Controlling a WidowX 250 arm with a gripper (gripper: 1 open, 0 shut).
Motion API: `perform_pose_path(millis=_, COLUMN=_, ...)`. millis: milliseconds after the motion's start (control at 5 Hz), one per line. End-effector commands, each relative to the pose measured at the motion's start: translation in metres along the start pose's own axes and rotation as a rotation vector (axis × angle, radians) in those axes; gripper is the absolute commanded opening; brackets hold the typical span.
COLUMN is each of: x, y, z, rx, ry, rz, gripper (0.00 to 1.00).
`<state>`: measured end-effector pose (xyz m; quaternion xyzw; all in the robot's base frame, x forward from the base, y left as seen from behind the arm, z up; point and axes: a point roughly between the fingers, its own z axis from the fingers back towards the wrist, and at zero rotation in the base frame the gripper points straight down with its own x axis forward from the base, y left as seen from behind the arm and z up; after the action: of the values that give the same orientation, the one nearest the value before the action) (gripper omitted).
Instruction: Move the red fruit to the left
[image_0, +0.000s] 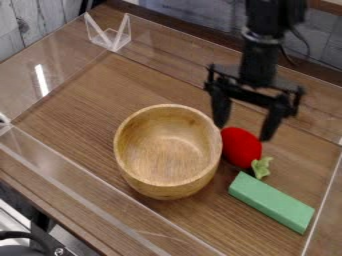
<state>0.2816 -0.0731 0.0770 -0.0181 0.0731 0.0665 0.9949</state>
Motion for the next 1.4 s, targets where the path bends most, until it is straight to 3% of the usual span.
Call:
perform_pose_path(millis=0, x=0.009, y=-0.008, z=0.003, rx=-0.016, ry=-0.051, rz=0.040, gripper=1.00)
perform_pose_path(millis=600, x=0.023, y=-0.004, z=-0.023, rx=0.010, ry=-0.040, rz=0.153, gripper=1.00)
perform_pose_path(millis=1200, x=0.033, y=-0.001, z=-0.037, rx=0.038, ry=-0.036, rz=0.199, gripper=1.00)
